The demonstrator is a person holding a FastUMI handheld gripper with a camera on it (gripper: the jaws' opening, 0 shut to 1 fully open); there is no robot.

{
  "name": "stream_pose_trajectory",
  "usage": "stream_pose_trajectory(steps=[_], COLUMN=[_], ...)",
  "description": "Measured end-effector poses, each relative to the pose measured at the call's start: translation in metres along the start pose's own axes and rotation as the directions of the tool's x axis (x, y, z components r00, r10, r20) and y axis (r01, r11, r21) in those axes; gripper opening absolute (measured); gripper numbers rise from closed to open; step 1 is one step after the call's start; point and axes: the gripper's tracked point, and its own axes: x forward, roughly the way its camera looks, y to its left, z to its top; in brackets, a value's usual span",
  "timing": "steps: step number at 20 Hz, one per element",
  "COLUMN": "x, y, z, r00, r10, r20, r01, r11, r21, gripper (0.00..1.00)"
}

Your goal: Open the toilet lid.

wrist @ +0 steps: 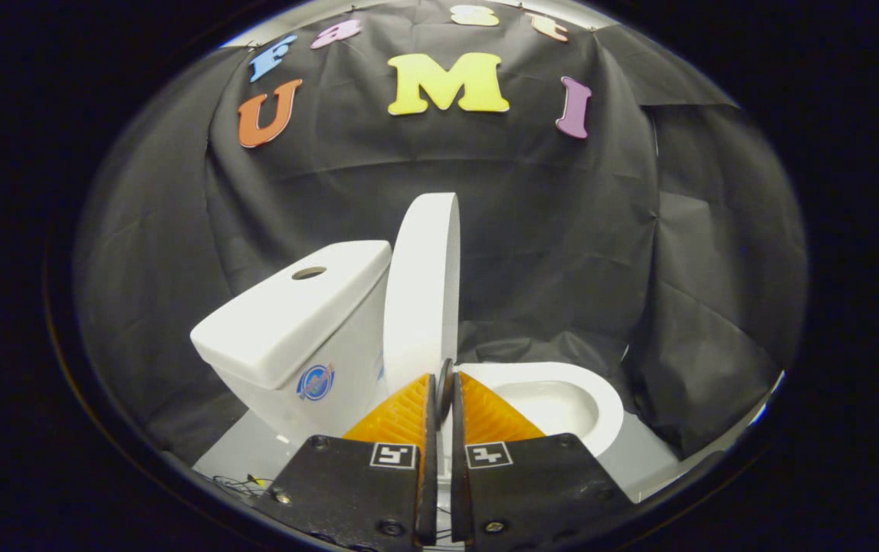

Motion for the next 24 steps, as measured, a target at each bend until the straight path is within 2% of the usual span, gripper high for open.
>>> stream_pose_trajectory(steps=[12,19,22,24], x=[0.006,0.005,-0.001,-0.017], y=[0.049,0.049,0.053,0.056], z=[-0.004,-0.003,0.0,0.017], r00=[0.999,1.0,0.996,0.987], r10=[0.041,0.018,0.089,0.147], r20=[-0.012,0.003,0.009,0.07], r01=[-0.042,-0.017,-0.086,-0.135], r11=[0.992,0.978,0.983,0.979], r21=[-0.115,-0.207,-0.164,-0.154], gripper=[0.11,0.12,0.16,0.2])
